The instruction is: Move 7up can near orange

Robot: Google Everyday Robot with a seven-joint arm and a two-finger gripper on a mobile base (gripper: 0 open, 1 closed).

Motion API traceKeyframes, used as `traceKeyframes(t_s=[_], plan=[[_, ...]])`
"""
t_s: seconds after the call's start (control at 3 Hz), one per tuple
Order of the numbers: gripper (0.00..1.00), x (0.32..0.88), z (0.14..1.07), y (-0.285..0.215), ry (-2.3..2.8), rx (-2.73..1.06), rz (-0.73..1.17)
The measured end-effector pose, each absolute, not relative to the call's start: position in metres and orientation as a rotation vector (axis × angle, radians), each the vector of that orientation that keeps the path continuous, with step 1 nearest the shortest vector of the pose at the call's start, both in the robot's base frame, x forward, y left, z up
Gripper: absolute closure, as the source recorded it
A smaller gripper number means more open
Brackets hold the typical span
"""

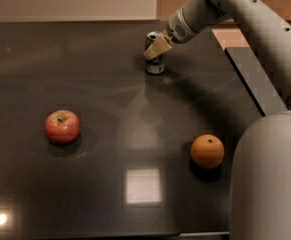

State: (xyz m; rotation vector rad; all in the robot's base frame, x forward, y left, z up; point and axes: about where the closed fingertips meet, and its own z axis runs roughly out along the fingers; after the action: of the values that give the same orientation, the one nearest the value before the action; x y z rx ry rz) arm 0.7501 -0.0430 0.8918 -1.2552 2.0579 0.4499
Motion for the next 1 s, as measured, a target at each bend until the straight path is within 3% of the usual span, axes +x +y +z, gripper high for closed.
traceKeyframes(t_s=[0.67, 1.0], plan=[[0.88, 0.737, 0.903, -0.049, 2.047, -1.272, 0.454], [1.0, 0.718, 0.915, -0.063, 2.033, -1.277, 0.46]])
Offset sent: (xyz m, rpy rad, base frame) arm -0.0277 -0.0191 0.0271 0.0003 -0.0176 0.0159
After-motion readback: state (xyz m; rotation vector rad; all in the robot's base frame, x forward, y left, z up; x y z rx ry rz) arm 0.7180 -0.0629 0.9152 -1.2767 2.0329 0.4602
